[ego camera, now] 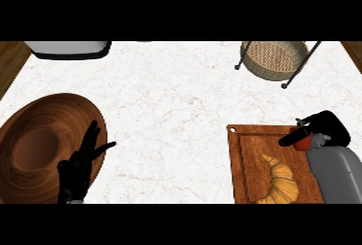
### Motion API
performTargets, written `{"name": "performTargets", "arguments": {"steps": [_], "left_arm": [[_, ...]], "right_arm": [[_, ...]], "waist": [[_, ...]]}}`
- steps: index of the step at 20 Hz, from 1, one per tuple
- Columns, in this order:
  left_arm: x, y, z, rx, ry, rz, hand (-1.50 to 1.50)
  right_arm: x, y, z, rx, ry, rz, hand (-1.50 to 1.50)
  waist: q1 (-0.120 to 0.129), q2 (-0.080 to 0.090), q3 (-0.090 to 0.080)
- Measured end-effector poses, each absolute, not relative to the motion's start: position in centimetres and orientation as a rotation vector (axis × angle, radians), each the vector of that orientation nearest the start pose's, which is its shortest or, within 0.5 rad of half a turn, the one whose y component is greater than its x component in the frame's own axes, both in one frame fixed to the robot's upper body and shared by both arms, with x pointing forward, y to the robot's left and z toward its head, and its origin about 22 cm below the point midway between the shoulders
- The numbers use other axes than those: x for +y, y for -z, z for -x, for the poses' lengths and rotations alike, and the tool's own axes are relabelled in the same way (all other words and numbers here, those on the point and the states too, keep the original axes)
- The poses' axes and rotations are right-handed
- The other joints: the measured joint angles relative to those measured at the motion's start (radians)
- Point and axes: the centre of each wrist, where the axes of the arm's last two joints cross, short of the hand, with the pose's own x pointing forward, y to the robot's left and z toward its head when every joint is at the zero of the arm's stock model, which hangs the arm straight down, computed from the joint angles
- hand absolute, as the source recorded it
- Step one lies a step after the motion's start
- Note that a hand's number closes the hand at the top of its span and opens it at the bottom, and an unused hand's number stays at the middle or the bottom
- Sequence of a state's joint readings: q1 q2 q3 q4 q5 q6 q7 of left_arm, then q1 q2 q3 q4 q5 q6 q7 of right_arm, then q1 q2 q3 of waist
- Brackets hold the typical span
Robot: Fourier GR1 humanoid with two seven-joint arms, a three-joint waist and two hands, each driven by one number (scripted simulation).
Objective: Pick the bell pepper from the cutting board and place it in the tiered basket
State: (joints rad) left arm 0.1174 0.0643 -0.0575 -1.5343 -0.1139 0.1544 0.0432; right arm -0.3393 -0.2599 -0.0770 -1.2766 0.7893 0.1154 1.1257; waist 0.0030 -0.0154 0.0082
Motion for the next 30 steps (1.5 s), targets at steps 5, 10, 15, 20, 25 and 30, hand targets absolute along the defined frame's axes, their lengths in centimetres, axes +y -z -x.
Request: {"name": "performTargets", "arguments": {"steps": [5, 10, 15, 20, 25, 30], "left_arm": [[24.2, 3.0, -21.2, -1.390, 0.033, -0.234, 0.00], [24.1, 2.9, -21.2, -1.394, 0.031, -0.229, 0.00], [24.1, 2.9, -21.3, -1.385, 0.031, -0.228, 0.00], [24.4, 2.9, -21.1, -1.375, 0.030, -0.239, 0.00], [24.6, 3.0, -20.9, -1.367, 0.019, -0.252, 0.00], [24.7, 3.2, -20.7, -1.381, 0.017, -0.247, 0.00]], "right_arm": [[-29.4, -3.5, -32.6, -0.404, -0.427, 1.040, 1.50], [-32.1, -4.6, -32.2, -0.574, -0.761, 0.979, 1.50], [-36.5, -6.7, -32.0, -0.754, -0.871, 0.958, 1.50], [-38.3, -10.4, -32.1, -0.951, -0.748, 0.947, 1.50], [-39.1, -16.9, -31.9, -1.161, -0.543, 0.957, 1.50], [-38.9, -24.4, -29.8, -1.343, -0.477, 1.050, 1.50]], "waist": [[0.003, 0.000, -0.003], [0.003, 0.007, 0.000], [0.002, 0.008, 0.003], [-0.010, 0.003, 0.003], [-0.024, -0.002, 0.002], [-0.025, -0.002, 0.000]]}}
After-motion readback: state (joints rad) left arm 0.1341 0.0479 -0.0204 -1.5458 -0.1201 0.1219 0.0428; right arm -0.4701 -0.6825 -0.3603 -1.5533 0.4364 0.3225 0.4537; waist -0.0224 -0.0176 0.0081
